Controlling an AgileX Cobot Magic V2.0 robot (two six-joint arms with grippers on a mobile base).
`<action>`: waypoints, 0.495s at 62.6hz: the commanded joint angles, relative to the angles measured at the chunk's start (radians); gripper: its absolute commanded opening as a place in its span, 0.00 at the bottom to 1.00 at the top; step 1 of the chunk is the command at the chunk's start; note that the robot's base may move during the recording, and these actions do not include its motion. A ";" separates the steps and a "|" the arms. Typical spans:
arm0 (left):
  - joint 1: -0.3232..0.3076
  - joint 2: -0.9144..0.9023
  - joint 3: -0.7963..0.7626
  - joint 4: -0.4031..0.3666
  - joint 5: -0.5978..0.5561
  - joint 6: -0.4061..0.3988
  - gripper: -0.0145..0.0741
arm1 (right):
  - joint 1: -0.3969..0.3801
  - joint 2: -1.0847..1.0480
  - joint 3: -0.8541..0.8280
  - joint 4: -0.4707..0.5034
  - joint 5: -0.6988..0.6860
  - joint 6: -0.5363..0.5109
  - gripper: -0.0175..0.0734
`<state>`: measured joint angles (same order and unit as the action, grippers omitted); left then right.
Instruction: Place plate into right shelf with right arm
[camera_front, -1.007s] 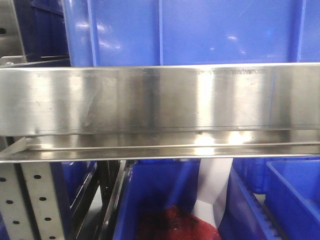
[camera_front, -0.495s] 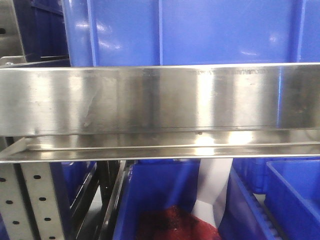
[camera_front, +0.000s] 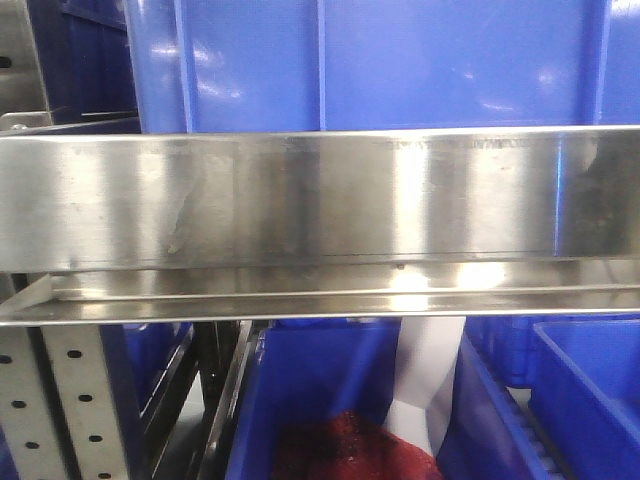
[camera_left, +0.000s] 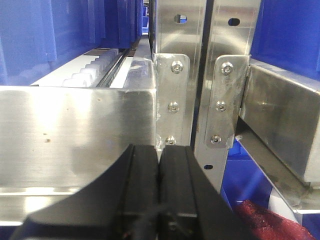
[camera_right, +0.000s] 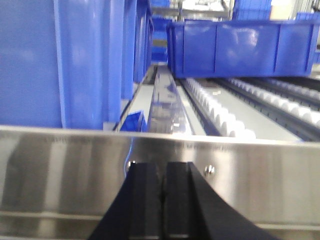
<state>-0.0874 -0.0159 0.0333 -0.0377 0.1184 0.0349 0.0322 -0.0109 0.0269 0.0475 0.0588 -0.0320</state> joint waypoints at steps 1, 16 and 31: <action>-0.005 -0.005 0.008 -0.004 -0.086 -0.003 0.11 | -0.008 -0.012 -0.005 -0.013 -0.047 0.002 0.25; -0.005 -0.005 0.008 -0.004 -0.086 -0.003 0.11 | -0.008 -0.012 -0.005 -0.013 -0.044 0.051 0.25; -0.005 -0.005 0.008 -0.004 -0.086 -0.003 0.11 | -0.008 -0.012 -0.005 -0.013 -0.044 0.060 0.25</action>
<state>-0.0874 -0.0159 0.0333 -0.0377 0.1184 0.0349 0.0322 -0.0109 0.0299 0.0460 0.0926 0.0229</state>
